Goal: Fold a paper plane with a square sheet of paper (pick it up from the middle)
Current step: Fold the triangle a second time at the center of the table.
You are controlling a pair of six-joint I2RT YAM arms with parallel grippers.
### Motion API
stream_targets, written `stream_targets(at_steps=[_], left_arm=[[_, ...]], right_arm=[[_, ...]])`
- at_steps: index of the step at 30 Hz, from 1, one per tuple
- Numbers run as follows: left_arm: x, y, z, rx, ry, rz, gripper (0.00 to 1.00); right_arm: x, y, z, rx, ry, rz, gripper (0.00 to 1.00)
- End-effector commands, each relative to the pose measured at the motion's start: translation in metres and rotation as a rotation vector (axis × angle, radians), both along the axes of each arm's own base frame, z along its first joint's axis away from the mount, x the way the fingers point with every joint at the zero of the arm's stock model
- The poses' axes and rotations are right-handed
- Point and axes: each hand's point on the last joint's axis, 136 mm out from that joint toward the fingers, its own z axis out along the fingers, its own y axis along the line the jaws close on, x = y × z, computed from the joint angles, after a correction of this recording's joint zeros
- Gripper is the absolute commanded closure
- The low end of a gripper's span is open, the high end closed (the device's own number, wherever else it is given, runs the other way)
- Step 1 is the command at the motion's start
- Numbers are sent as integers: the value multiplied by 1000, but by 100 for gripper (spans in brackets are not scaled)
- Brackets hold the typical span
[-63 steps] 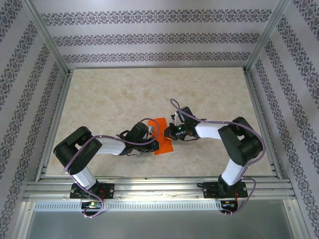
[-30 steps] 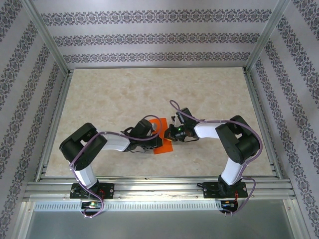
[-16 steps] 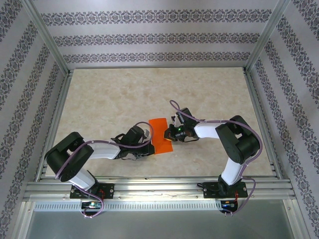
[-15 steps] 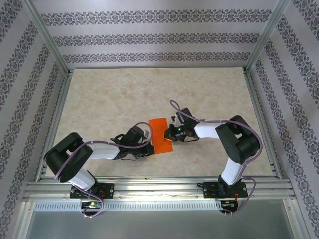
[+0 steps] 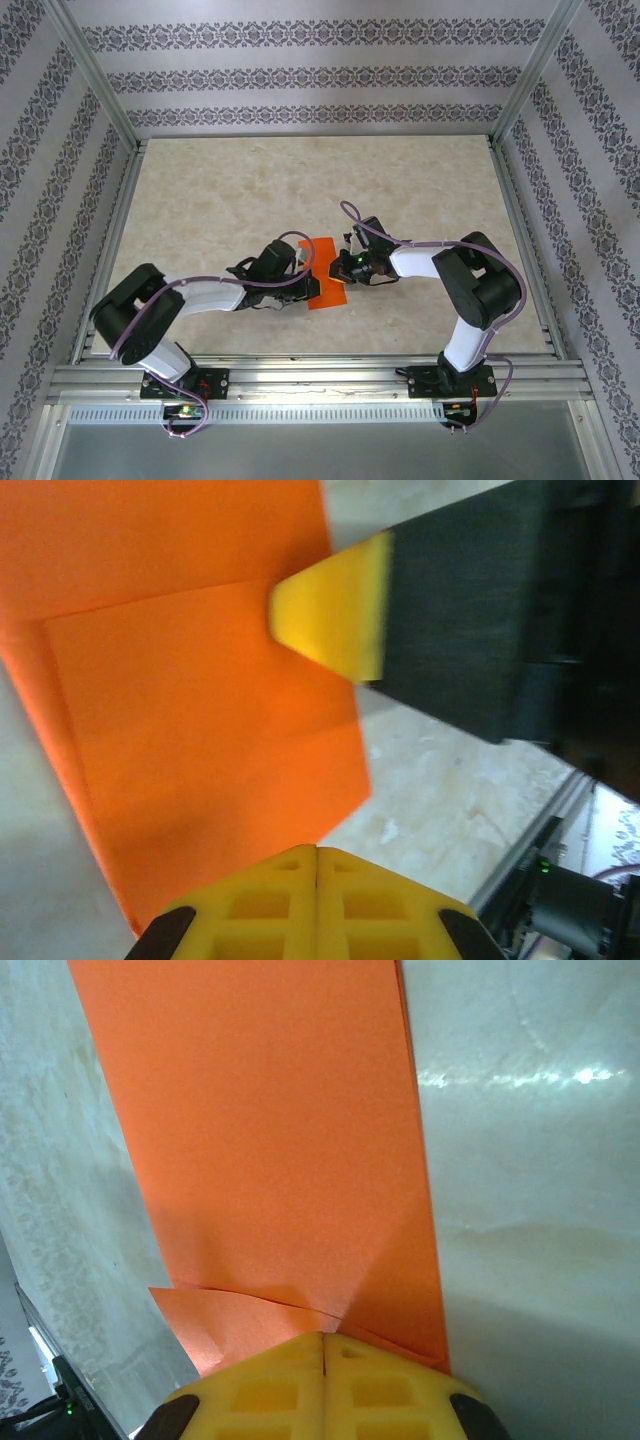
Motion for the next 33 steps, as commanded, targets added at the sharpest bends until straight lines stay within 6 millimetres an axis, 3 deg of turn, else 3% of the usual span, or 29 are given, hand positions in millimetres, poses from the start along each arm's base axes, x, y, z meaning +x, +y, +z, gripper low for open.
stream_targets(at_steps=[1, 10, 16, 24, 29, 33], left_arm=[[-5, -2, -12, 11, 29, -22, 100], [-38, 27, -40, 74, 107, -17, 100], [-48, 36, -29, 77, 86, -33, 100], [-9, 55, 33, 106, -132, 118, 100], [21, 26, 57, 31, -180, 77, 100], [33, -6, 46, -16, -130, -3, 100]], right_arm=[[-10, -23, -30, -119, 57, -44, 100], [-11, -24, -30, -122, 56, -43, 100], [-11, -24, -29, -121, 56, -45, 100], [-9, -22, -24, -109, 49, -45, 100], [-7, -20, -19, -97, 40, -45, 100], [-7, -18, -18, -87, 40, -45, 100]])
